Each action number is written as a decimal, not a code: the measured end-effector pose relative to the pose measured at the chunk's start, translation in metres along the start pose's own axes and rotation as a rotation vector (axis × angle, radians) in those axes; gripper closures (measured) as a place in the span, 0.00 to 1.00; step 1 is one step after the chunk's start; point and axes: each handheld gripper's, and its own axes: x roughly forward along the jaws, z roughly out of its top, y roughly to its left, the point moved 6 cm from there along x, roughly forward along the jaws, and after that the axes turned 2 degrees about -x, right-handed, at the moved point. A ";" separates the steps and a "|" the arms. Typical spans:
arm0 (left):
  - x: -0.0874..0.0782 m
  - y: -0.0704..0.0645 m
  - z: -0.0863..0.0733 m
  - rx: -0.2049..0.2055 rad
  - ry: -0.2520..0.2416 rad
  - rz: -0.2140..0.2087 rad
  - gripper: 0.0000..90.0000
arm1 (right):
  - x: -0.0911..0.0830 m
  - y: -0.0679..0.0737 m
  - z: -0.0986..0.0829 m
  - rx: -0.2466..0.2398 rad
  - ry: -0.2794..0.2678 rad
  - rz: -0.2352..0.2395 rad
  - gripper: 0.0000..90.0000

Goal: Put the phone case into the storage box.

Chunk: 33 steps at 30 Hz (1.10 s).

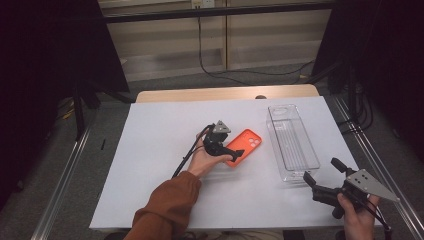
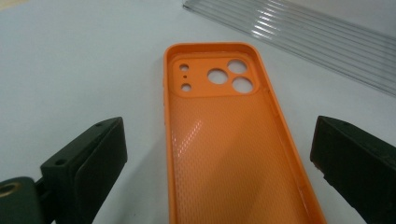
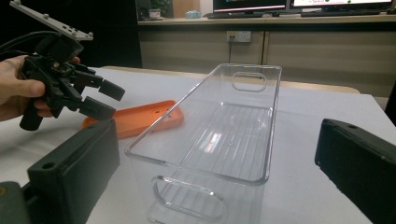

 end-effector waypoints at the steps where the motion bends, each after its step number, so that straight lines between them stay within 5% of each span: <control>1: 0.002 0.000 0.000 -0.009 0.003 -0.001 0.04 | 0.000 0.000 0.000 0.000 0.000 0.000 0.00; 9: 0.014 -0.006 0.004 0.016 0.032 -0.006 0.04 | 0.000 0.000 0.000 -0.002 0.002 0.002 0.00; 21: 0.027 -0.007 0.002 -0.017 0.080 0.000 0.05 | 0.001 0.000 -0.001 -0.006 0.005 0.004 0.00; 33: 0.034 -0.011 0.001 0.047 0.133 0.059 0.04 | 0.000 0.000 -0.001 -0.009 0.006 0.002 0.00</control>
